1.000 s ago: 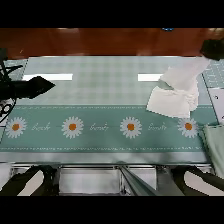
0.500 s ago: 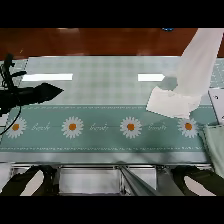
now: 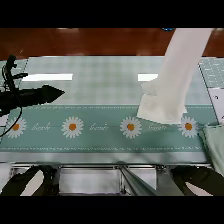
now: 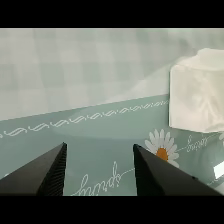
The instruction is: Fold the shirts.
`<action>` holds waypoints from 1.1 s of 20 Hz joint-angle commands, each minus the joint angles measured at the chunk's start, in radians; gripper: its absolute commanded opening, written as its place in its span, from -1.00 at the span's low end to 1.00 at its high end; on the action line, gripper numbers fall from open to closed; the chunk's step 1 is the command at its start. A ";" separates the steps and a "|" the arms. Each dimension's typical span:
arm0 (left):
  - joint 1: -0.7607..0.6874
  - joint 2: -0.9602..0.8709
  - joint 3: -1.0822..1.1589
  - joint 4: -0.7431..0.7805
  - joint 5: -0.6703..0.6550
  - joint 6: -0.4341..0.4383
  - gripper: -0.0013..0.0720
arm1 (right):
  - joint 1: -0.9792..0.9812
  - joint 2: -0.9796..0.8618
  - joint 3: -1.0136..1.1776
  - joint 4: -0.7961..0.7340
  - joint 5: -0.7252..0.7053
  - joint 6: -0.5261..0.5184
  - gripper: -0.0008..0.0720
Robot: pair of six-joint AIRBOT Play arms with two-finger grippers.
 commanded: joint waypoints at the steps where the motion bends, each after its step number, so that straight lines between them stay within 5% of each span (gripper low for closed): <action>1: 0.000 0.000 0.000 -0.003 -0.001 0.000 0.42 | 0.065 -0.023 0.011 0.010 -0.193 0.029 -0.92; 6: 0.001 0.000 -0.001 -0.003 -0.001 0.000 0.42 | 0.145 -0.078 0.011 0.101 -0.403 0.065 -0.92; 9: 0.001 0.000 -0.003 -0.003 -0.001 -0.008 0.42 | 0.214 -0.084 0.011 0.069 -0.384 0.041 -0.92; 11: 0.001 -0.001 -0.003 -0.002 -0.005 -0.015 0.42 | 0.199 -0.071 0.011 0.005 -0.169 0.040 -0.91; 15: 0.000 -0.004 -0.004 -0.002 -0.020 -0.016 0.42 | 0.106 -0.068 -0.086 -0.193 0.571 0.000 -0.91; 17: 0.000 -0.004 -0.014 -0.003 -0.018 -0.019 0.42 | 0.042 -0.067 -0.255 -0.195 0.709 -0.002 -0.91; 20: 0.000 -0.004 -0.061 -0.002 -0.021 -0.045 0.42 | -0.019 -0.067 -0.581 -0.123 0.607 0.041 -0.91; 22: -0.014 -0.004 -0.100 -0.002 -0.039 -0.179 0.42 | -0.024 -0.067 -0.836 -0.090 0.396 0.142 -0.91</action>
